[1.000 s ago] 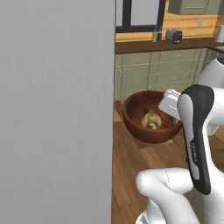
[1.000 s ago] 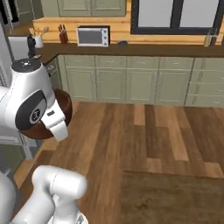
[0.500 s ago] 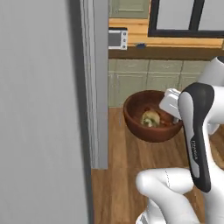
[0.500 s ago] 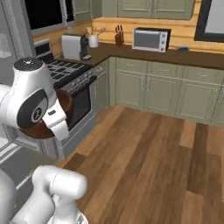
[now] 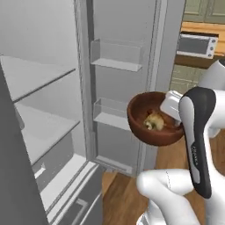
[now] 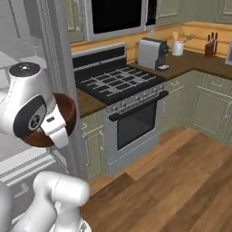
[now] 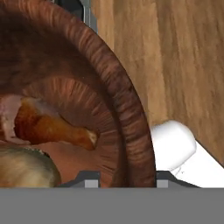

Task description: Pick the chicken drumstick and onion from their plates and place them in the bowl. Then put the bowl in the fridge.

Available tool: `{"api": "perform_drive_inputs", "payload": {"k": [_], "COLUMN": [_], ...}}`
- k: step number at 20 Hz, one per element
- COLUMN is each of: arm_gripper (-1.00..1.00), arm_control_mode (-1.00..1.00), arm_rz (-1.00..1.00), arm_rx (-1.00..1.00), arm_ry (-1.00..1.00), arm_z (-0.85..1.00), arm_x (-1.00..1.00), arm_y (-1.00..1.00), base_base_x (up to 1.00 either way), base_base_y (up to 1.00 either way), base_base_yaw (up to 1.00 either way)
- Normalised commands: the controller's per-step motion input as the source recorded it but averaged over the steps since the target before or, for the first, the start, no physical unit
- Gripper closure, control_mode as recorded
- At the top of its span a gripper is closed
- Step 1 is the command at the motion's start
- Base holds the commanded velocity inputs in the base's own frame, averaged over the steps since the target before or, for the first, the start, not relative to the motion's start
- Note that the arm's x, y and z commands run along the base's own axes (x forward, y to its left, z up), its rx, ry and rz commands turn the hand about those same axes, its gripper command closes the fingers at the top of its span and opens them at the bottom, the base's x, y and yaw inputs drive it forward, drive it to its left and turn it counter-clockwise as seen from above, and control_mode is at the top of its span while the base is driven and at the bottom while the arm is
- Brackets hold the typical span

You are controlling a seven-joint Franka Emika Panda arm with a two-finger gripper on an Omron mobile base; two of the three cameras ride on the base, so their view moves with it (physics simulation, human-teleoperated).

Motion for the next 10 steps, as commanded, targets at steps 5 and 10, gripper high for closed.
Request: {"api": "perform_drive_inputs", "payload": {"k": [5, 10], "arm_gripper": [1.0, 1.0], "arm_control_mode": [1.0, 1.0], "arm_rz": [0.0, 0.0], "arm_rx": [0.0, 0.0], "arm_ry": [0.0, 0.0], "arm_z": [0.0, 0.0], "arm_x": [0.0, 0.0], "arm_y": [0.0, 0.0], "base_base_x": [0.31, -0.29], "base_base_y": [0.24, 0.43], "base_base_yaw": [0.8, 0.63]}}
